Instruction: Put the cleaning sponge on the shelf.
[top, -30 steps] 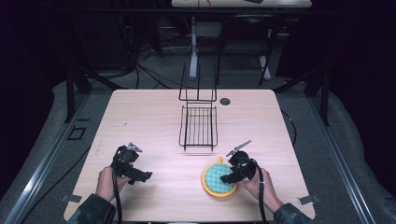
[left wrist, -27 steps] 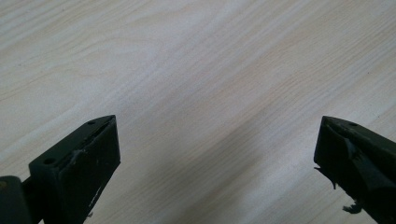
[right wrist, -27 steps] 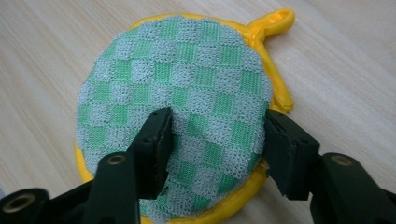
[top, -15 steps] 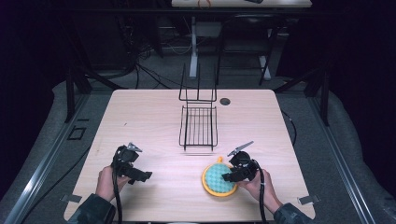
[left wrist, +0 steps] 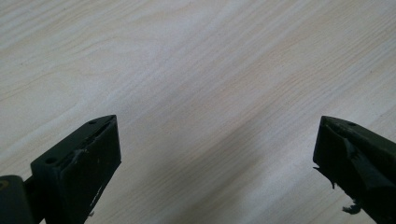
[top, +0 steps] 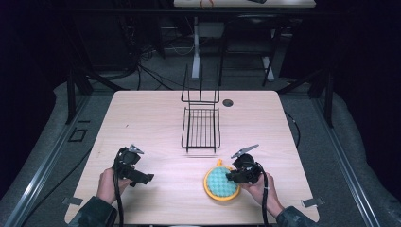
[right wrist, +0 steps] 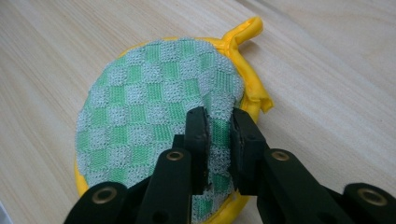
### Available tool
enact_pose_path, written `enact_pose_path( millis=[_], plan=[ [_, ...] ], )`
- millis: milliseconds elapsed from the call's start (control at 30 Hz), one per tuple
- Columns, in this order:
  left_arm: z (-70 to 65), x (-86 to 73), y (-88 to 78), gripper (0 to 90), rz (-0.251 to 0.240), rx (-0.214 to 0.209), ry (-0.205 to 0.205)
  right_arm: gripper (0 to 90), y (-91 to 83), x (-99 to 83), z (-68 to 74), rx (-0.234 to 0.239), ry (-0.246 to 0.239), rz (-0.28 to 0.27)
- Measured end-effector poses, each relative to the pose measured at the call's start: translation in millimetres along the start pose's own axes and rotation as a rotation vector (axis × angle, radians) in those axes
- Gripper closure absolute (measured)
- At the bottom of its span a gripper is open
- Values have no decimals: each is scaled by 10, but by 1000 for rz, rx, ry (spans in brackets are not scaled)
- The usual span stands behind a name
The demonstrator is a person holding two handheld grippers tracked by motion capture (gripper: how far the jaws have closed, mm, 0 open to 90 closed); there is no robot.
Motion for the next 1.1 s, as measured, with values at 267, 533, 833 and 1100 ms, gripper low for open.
enact_pose_path(
  millis=[267,533,833,1100],
  plan=[
    [-6,8,-10,8,-9,-7,10,839,-88,65,64,5,-26,-44],
    [-38,22,13,8,0,-3,11,845,-270,116,68,0,-39,-104],
    [-38,18,25,9,5,2,14,847,-541,190,-14,-13,-19,-185],
    [-28,20,20,10,2,2,17,847,-609,223,-36,-12,-16,-210]
  ],
)
Point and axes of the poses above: each handheld gripper's, and its own axes: y roughly forward along the jaws, x roughly out of its top, z roughly to its left, the point moved 10 cm from there along y, roughly forward along the jaws, and after that the axes turned 5 degrees about -y, right-handed, at the moved point
